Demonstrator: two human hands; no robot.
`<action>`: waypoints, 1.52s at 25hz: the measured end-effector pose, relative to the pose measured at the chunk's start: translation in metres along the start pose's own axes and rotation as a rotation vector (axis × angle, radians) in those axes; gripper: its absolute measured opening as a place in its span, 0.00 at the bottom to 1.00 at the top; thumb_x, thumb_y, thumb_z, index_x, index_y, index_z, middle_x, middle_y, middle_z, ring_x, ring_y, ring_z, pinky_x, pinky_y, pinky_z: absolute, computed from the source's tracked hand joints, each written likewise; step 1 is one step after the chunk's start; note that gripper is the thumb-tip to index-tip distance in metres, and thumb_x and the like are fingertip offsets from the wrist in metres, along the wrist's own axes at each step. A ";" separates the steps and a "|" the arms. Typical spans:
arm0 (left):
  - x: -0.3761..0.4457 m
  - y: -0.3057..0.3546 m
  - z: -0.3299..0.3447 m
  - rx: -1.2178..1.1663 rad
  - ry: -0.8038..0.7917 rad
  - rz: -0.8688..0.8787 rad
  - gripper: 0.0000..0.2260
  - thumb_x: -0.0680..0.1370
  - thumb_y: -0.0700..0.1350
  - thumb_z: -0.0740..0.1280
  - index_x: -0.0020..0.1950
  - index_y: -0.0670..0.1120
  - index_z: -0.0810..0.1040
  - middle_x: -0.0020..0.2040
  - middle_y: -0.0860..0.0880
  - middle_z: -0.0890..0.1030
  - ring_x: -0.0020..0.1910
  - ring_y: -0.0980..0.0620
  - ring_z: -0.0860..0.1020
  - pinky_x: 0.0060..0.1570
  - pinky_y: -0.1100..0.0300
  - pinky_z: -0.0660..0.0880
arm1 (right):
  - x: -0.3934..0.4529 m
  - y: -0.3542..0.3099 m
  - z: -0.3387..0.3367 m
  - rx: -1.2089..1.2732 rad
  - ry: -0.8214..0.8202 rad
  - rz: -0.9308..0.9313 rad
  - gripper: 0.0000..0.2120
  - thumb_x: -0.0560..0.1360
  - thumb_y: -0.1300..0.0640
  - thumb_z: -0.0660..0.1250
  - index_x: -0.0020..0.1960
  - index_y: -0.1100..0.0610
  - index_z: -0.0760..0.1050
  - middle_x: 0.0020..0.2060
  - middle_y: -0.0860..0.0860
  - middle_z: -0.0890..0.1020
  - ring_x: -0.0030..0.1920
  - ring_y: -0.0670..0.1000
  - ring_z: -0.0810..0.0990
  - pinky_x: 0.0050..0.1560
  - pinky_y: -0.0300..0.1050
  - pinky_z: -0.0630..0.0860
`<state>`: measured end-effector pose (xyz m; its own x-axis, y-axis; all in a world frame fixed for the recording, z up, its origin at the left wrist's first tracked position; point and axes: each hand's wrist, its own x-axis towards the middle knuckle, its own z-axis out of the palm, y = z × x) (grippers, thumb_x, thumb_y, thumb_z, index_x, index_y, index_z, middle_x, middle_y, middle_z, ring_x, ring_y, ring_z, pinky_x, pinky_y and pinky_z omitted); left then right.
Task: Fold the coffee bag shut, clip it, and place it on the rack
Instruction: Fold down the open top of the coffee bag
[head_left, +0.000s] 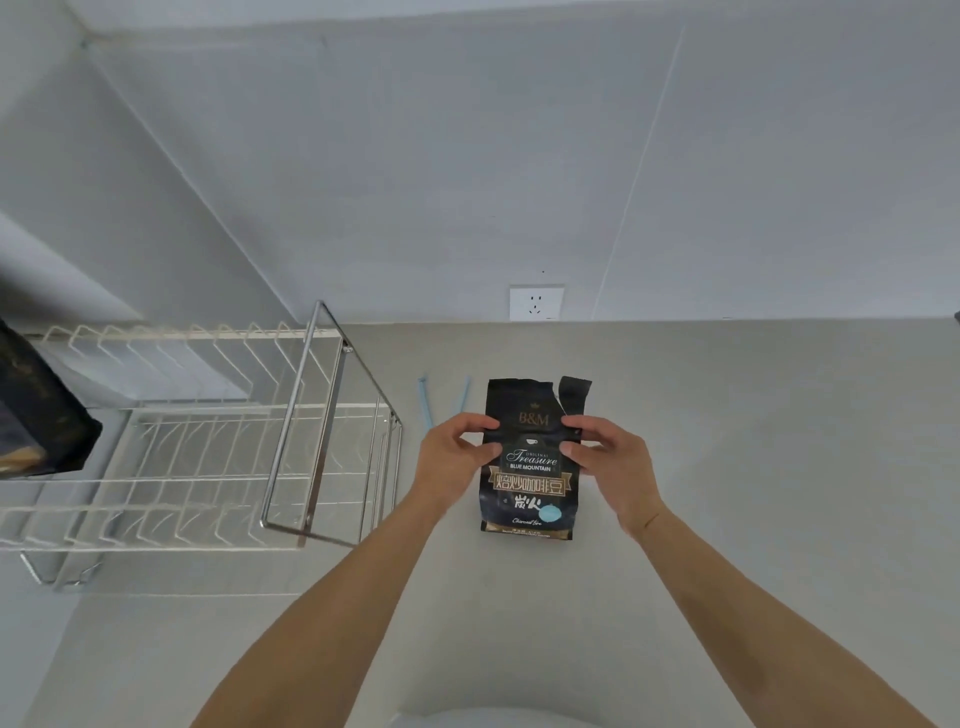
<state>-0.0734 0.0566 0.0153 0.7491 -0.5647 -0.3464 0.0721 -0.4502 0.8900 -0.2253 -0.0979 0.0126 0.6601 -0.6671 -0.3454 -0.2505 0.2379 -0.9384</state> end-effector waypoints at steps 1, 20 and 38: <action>-0.009 -0.001 -0.002 -0.004 0.004 0.003 0.12 0.73 0.39 0.74 0.46 0.57 0.80 0.49 0.54 0.83 0.41 0.55 0.83 0.35 0.62 0.81 | -0.010 0.000 -0.001 0.003 0.000 -0.010 0.12 0.72 0.66 0.71 0.49 0.50 0.82 0.47 0.53 0.84 0.41 0.45 0.85 0.35 0.36 0.81; -0.141 -0.049 0.000 -0.109 -0.024 0.049 0.16 0.68 0.35 0.77 0.42 0.57 0.85 0.39 0.53 0.86 0.41 0.58 0.82 0.39 0.68 0.78 | -0.144 0.049 -0.025 -0.047 0.009 -0.043 0.17 0.68 0.67 0.74 0.46 0.46 0.85 0.42 0.49 0.88 0.44 0.49 0.85 0.44 0.41 0.83; -0.161 -0.055 -0.002 0.405 0.018 0.558 0.07 0.69 0.43 0.78 0.44 0.52 0.85 0.47 0.58 0.82 0.50 0.57 0.77 0.50 0.55 0.76 | -0.173 0.050 -0.015 -0.896 0.059 -0.567 0.08 0.67 0.54 0.77 0.46 0.47 0.85 0.44 0.41 0.84 0.49 0.45 0.76 0.47 0.46 0.75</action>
<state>-0.1972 0.1736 0.0228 0.6138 -0.7770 0.1396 -0.5764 -0.3202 0.7518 -0.3630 0.0186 0.0253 0.8148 -0.5559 0.1643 -0.3624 -0.7097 -0.6041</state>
